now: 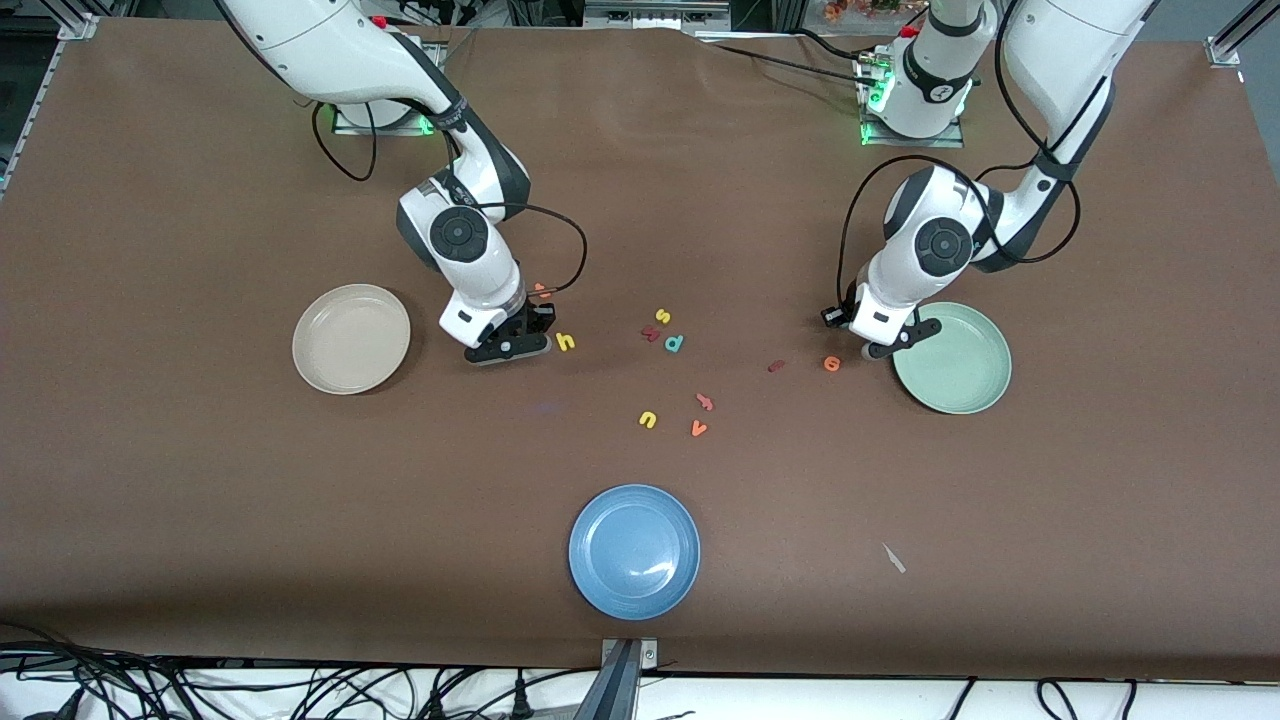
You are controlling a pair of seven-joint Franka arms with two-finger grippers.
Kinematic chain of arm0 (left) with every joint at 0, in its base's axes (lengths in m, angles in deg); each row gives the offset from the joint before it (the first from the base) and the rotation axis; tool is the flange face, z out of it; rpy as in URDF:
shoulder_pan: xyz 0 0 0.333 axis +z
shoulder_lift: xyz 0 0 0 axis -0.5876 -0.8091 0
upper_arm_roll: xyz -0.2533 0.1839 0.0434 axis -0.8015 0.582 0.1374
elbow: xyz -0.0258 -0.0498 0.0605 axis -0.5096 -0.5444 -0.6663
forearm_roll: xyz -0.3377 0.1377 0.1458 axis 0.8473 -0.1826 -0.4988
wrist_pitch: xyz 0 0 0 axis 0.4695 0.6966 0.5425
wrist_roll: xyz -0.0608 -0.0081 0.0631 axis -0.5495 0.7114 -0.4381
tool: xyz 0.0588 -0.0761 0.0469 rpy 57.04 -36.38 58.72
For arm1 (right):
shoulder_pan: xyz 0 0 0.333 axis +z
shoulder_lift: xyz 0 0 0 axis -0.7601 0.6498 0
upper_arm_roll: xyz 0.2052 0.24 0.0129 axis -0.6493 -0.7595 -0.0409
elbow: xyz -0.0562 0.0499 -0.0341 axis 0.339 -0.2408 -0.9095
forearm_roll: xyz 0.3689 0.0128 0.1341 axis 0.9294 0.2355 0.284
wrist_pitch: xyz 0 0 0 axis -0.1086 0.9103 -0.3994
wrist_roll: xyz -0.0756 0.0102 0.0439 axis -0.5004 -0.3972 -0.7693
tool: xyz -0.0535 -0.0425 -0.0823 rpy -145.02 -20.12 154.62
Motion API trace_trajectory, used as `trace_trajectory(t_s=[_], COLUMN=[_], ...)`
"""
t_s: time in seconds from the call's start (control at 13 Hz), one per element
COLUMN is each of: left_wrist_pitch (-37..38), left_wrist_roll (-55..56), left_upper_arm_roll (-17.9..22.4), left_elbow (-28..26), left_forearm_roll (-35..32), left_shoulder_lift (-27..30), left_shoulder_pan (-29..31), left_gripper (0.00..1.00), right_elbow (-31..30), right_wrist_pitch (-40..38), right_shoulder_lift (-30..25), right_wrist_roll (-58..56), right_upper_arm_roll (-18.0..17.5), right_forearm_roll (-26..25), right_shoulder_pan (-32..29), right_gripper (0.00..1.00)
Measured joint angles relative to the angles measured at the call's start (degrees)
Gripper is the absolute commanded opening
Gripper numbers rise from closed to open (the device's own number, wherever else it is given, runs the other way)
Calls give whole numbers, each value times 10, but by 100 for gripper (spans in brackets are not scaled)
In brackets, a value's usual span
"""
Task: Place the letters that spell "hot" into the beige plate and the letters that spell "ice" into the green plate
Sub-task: 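Place blue o on the white plate while the left gripper places teal c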
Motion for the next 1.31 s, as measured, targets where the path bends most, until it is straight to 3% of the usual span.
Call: trace_trajectory(t_s=[0.23, 0.54, 0.77, 0.85, 0.93, 1.0, 1.08, 1.31], left_wrist_pitch=[46, 253, 301, 298, 285, 267, 255, 246], left_wrist_roll=[-7, -82, -182, -213, -232, -240, -242, -242], left_upper_arm_roll=[0, 1, 4, 6, 7, 8, 8, 6], left_elbow=[14, 98, 132, 131, 129, 129, 129, 132], left_forearm_roll=[0, 0, 0, 0, -3, -16, -28, -33], left_shoulder_lift=[17, 70, 77, 70, 57, 38, 20, 2], left_shoulder_pan=[3, 36, 89, 109, 124, 135, 141, 144], left_gripper=[0, 1, 14, 20, 34, 64, 100, 100], right_elbow=[13, 16, -37, -61, -80, -95, -105, -118], right_wrist_pitch=[-23, -129, -150, -149, -148, -147, -147, -142], right_shoulder_lift=[-12, -86, -148, -164, -176, -185, -191, -196], right_wrist_roll=[-22, -134, -222, -254, -283, -306, -317, -316], right_upper_arm_roll=[19, 47, 57, 63, 72, 84, 94, 100], right_forearm_roll=[-2, -1, -1, -1, -1, -1, -1, 3], right_shoulder_pan=[-1, -29, -78, -96, -111, -122, -128, -128], right_gripper=[6, 7, 8, 13, 22, 42, 51, 61])
